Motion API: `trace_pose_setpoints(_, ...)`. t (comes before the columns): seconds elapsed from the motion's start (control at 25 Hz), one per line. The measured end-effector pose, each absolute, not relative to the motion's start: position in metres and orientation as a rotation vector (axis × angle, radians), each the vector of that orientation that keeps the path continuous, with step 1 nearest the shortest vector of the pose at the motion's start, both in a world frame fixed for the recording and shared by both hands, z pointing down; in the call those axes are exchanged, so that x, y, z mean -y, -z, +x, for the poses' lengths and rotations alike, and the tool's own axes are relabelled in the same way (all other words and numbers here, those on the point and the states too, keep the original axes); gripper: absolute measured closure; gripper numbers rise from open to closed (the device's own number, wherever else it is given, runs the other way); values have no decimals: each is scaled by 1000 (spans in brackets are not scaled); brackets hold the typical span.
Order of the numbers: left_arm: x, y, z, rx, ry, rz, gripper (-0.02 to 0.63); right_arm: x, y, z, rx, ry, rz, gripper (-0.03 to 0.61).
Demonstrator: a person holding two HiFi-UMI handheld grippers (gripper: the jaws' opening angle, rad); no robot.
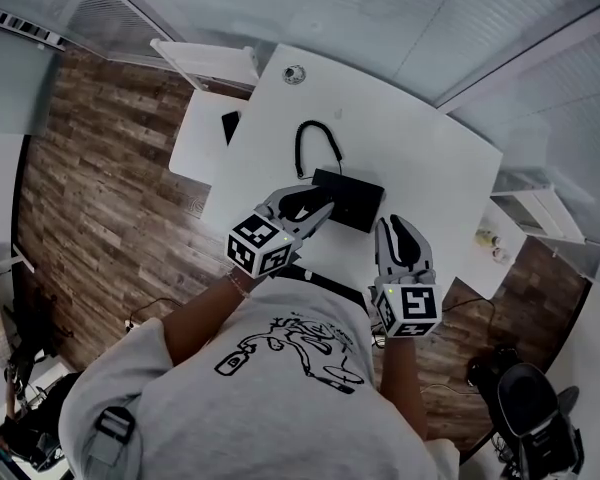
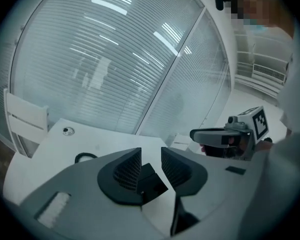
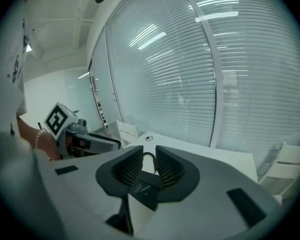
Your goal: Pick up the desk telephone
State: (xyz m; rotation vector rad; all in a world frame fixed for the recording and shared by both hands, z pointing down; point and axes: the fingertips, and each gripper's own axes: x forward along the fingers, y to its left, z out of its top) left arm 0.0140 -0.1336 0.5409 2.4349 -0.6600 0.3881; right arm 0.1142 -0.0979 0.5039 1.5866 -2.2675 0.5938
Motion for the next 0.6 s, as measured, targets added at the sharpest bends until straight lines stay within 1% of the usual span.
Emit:
trace_pose_setpoints(0.08, 132, -560, 13, 657, -422, 2411, 508, 98, -521, 115, 2250, -617, 1565, 513)
trace_pose_setpoints(0.24, 131, -593, 8, 654, -459, 2356, 497, 99, -555, 114, 2221, -672, 1529, 485)
trace_pose_setpoints(0.36, 129, -612, 7, 612, -449, 2323, 453, 100, -578, 114, 2208, -733, 1523, 471)
trace_pose_setpoints(0.6, 133, -655, -2, 627, -503, 2244, 449, 103, -614, 116, 2181, -822, 1511, 442)
